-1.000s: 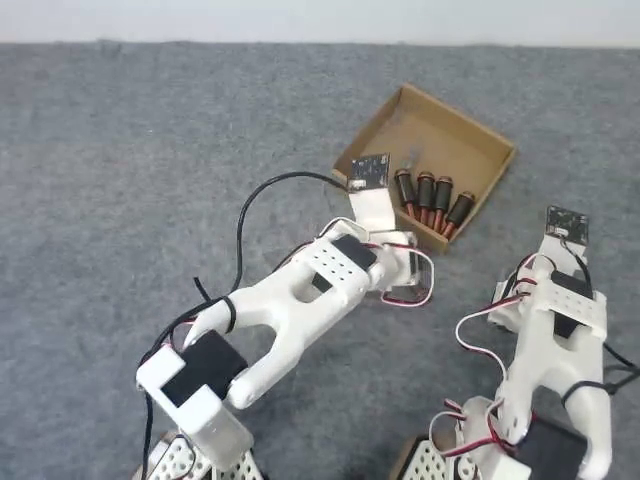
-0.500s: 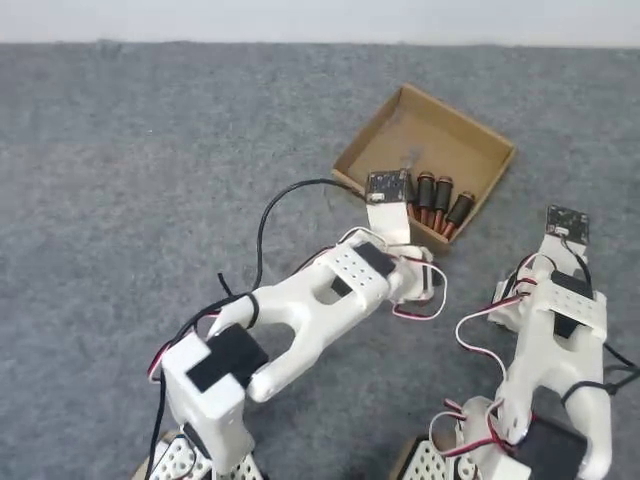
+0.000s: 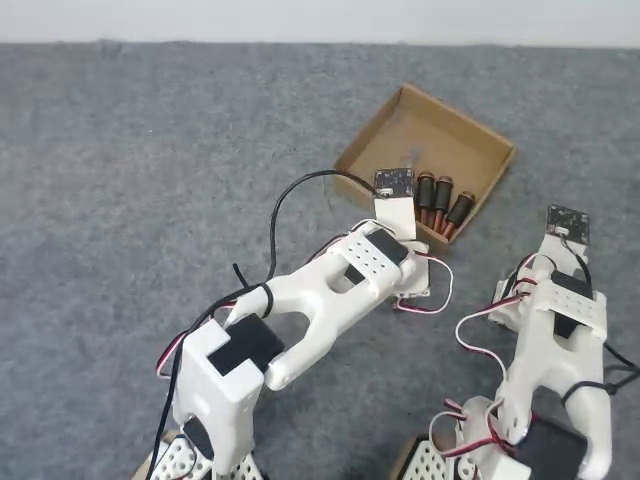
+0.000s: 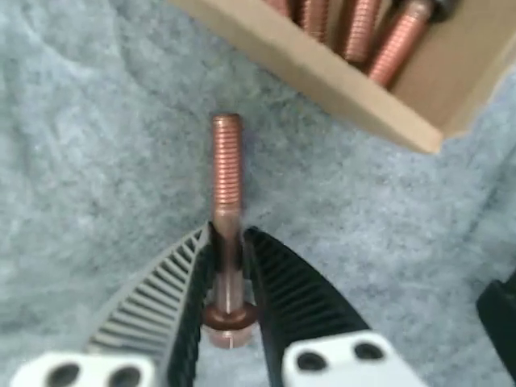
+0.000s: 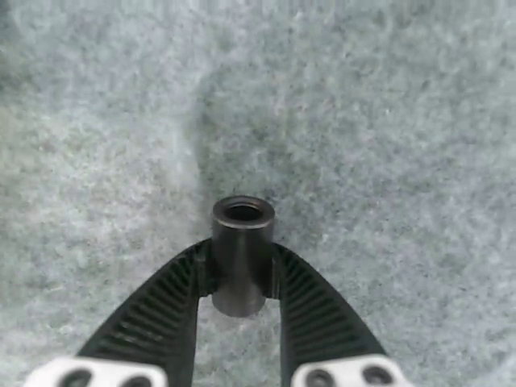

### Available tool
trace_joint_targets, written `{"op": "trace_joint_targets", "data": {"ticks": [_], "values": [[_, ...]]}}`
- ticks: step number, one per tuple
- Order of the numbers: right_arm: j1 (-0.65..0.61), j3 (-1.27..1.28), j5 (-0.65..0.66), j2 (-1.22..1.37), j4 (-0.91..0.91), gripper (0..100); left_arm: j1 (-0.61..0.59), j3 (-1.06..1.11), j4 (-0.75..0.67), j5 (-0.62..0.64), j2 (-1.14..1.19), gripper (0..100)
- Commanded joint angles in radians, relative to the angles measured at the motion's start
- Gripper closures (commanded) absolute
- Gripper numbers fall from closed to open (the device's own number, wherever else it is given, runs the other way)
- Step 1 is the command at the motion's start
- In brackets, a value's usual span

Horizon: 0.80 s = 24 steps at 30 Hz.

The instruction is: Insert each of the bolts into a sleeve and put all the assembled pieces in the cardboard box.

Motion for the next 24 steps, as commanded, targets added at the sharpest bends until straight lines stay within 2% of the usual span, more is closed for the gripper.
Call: {"op": "trace_joint_targets", "data": {"ticks": [1, 5, 9, 11, 16, 21, 24], "values": [[-0.012, -0.006, 0.012, -0.041, -0.013, 99.1, -0.008, -0.048, 0.083, -0.173, -0.017, 99], [-0.012, -0.006, 0.012, -0.041, -0.013, 99.1, -0.04, -0.104, 0.229, -0.448, -0.051, 99], [-0.01, -0.006, 0.012, -0.041, -0.013, 99.1, -0.138, -0.142, 0.333, -0.835, -0.101, 99], [-0.01, -0.006, 0.012, -0.041, -0.013, 99.1, -0.169, -0.136, 0.351, -0.967, -0.124, 99], [-0.01, -0.006, 0.012, -0.041, -0.013, 99.1, -0.163, -0.085, 0.345, -1.115, -0.132, 98], [-0.007, -0.006, 0.012, -0.041, -0.012, 99.1, -0.149, -0.058, 0.347, -1.031, -0.135, 77], [-0.007, -0.006, 0.012, -0.041, -0.012, 99.1, -0.15, -0.051, 0.347, -1.005, -0.143, 76]]}}
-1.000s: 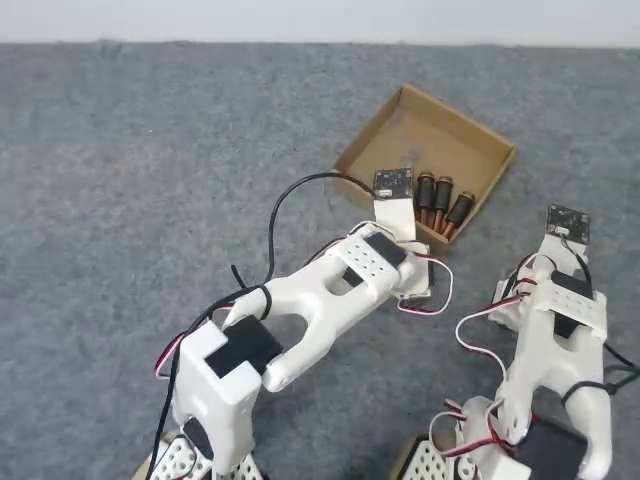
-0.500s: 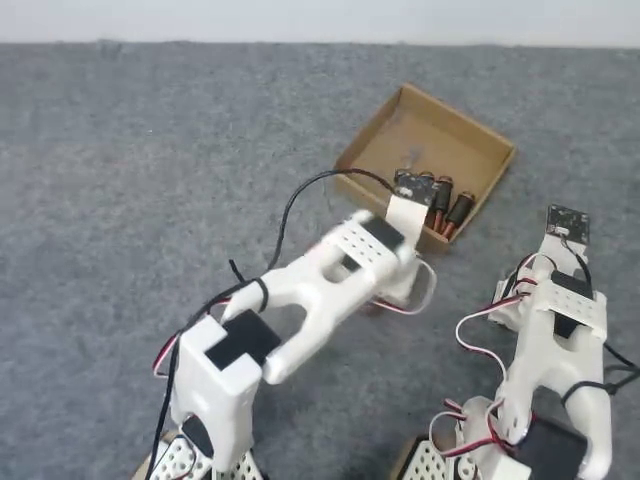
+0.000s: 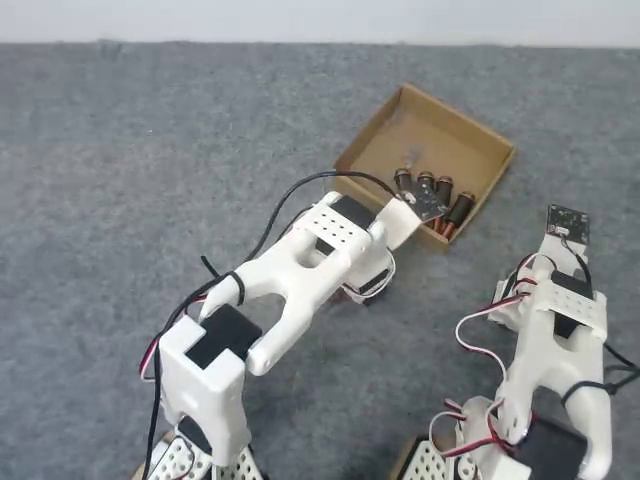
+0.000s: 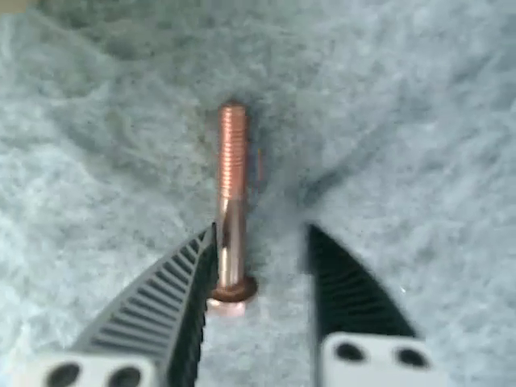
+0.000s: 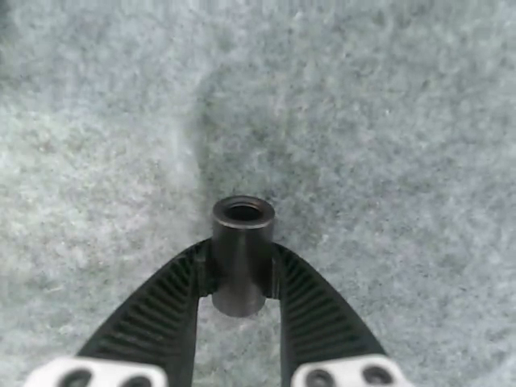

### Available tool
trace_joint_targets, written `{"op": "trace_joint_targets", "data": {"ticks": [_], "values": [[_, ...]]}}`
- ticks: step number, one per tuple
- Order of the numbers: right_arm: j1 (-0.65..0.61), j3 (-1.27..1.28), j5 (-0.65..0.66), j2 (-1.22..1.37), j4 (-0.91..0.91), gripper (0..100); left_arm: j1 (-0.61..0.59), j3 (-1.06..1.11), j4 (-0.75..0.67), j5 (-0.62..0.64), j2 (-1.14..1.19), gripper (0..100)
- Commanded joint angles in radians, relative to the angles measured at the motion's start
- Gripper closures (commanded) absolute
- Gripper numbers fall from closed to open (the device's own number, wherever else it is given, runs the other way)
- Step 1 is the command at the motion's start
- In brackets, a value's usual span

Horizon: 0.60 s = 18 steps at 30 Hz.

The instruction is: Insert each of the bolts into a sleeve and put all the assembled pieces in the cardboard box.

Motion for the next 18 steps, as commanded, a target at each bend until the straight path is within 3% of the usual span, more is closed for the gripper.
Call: {"op": "trace_joint_targets", "data": {"ticks": [1, 8, 18], "values": [[-0.007, -0.006, 0.012, -0.041, -0.01, 99.1, 0.003, -0.008, 0.014, 0.044, -0.091, 78], [-0.007, -0.006, 0.012, -0.041, -0.01, 99.1, 0.114, -0.008, 0.015, 0.044, -0.091, 99], [-0.007, -0.006, 0.012, -0.041, -0.013, 99.1, 0.163, 0.019, 0.094, 0.046, -0.189, 99]]}}
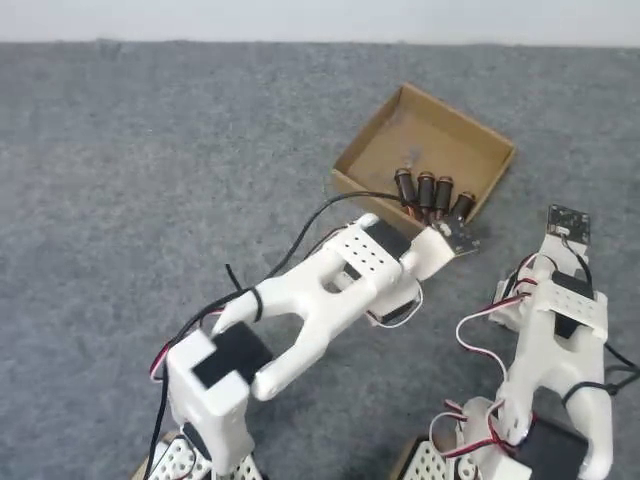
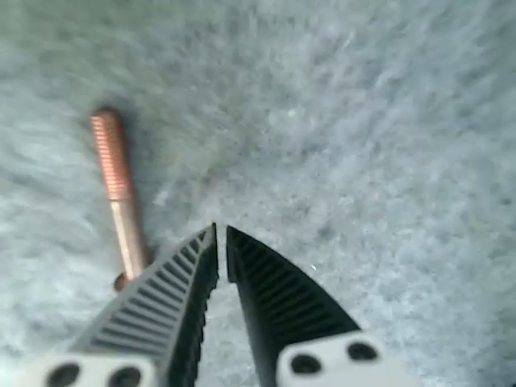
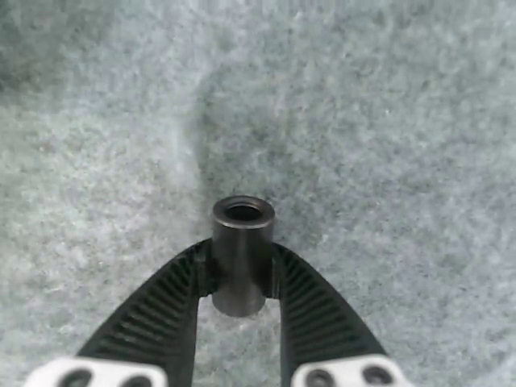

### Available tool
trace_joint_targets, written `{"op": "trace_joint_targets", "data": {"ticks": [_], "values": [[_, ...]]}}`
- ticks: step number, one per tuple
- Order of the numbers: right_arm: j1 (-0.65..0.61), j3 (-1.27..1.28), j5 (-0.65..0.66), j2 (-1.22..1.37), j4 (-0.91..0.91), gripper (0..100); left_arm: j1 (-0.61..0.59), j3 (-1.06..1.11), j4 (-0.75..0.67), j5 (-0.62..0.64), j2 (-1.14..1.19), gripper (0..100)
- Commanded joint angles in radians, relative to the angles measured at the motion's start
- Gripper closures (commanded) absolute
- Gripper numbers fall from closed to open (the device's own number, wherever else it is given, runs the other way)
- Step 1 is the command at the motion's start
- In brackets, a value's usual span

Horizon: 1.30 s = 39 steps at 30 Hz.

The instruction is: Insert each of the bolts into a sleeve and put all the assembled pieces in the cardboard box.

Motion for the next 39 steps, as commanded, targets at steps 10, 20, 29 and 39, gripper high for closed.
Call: {"op": "trace_joint_targets", "data": {"ticks": [10, 20, 29, 39], "values": [[-0.008, -0.006, 0.012, -0.041, -0.013, 99.1, 0.005, 0.315, -0.275, 0.014, -0.287, 99], [-0.008, -0.006, 0.012, -0.041, -0.013, 99.1, -0.051, 0.464, -0.486, 0.358, -0.327, 99], [-0.01, -0.006, 0.012, -0.041, -0.013, 99.1, -0.164, 0.464, -0.488, 0.674, -0.325, 99], [-0.01, -0.006, 0.012, -0.041, -0.013, 99.1, -0.187, 0.522, -0.485, 0.735, -0.325, 99]]}}
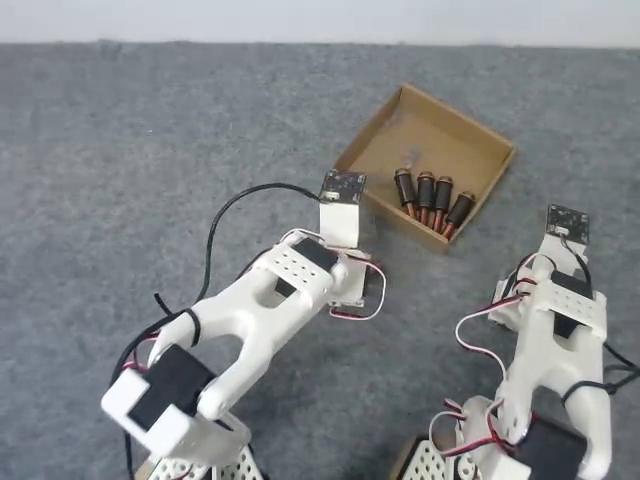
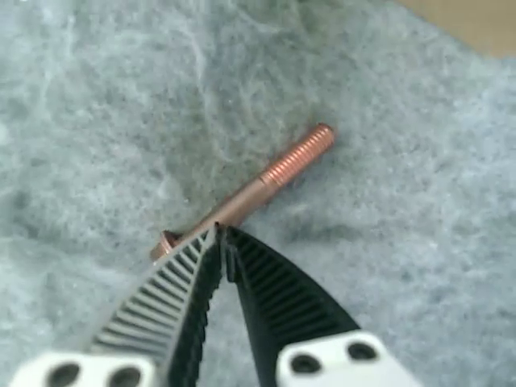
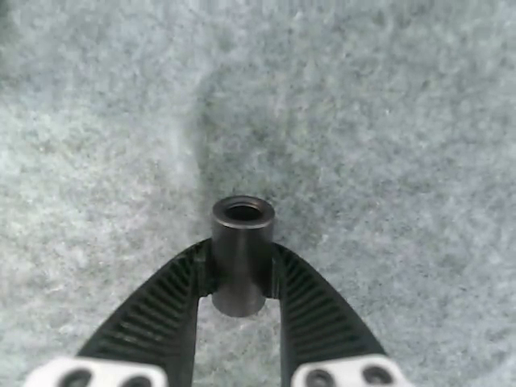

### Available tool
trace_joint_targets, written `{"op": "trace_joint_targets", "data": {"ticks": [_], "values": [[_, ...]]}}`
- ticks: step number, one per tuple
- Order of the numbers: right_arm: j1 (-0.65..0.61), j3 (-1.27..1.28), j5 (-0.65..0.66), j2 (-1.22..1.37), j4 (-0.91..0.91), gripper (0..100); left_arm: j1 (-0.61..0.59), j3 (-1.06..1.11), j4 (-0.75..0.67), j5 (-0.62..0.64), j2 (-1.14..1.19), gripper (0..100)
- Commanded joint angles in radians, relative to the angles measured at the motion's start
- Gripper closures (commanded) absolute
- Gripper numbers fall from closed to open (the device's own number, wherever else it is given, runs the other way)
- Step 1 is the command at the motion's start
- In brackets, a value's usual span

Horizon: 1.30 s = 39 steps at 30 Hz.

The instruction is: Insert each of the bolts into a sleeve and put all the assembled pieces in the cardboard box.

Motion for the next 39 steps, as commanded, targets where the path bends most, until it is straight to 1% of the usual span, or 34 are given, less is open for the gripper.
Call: {"op": "trace_joint_targets", "data": {"ticks": [1, 15, 20, 23, 26, 30, 34, 35, 38, 39], "values": [[-0.01, -0.006, 0.012, -0.041, -0.013, 99.1, -0.006, 0.021, -0.006, 0.015, -0.049, 99], [-0.01, -0.006, 0.012, -0.041, -0.013, 99.1, 0.023, 0.021, 0.002, 0.017, -0.058, 99], [-0.01, -0.006, 0.012, -0.041, -0.015, 99.1, 0.017, -0.022, 0.1, 0.018, -0.048, 99], [-0.01, -0.006, 0.012, -0.041, -0.015, 99.1, -0.014, -0.035, 0.126, 0.018, -0.046, 99], [-0.012, -0.006, 0.012, -0.041, -0.015, 99.1, -0.038, -0.035, 0.126, 0.018, -0.046, 99], [-0.012, -0.006, 0.012, -0.041, -0.015, 99.1, -0.043, -0.033, 0.123, 0.018, -0.046, 99], [-0.012, -0.006, 0.012, -0.041, -0.015, 99.1, -0.068, -0.027, 0.057, 0.02, -0.041, 99], [-0.012, -0.006, 0.012, -0.041, -0.015, 99.1, -0.081, -0.03, 0.043, 0.032, -0.029, 99], [-0.012, -0.006, 0.012, -0.041, -0.015, 99.1, -0.126, -0.071, 0.017, 0.121, 0.048, 99], [-0.012, -0.006, 0.012, -0.041, -0.015, 99.1, -0.133, -0.096, 0.017, 0.129, 0.083, 99]]}}
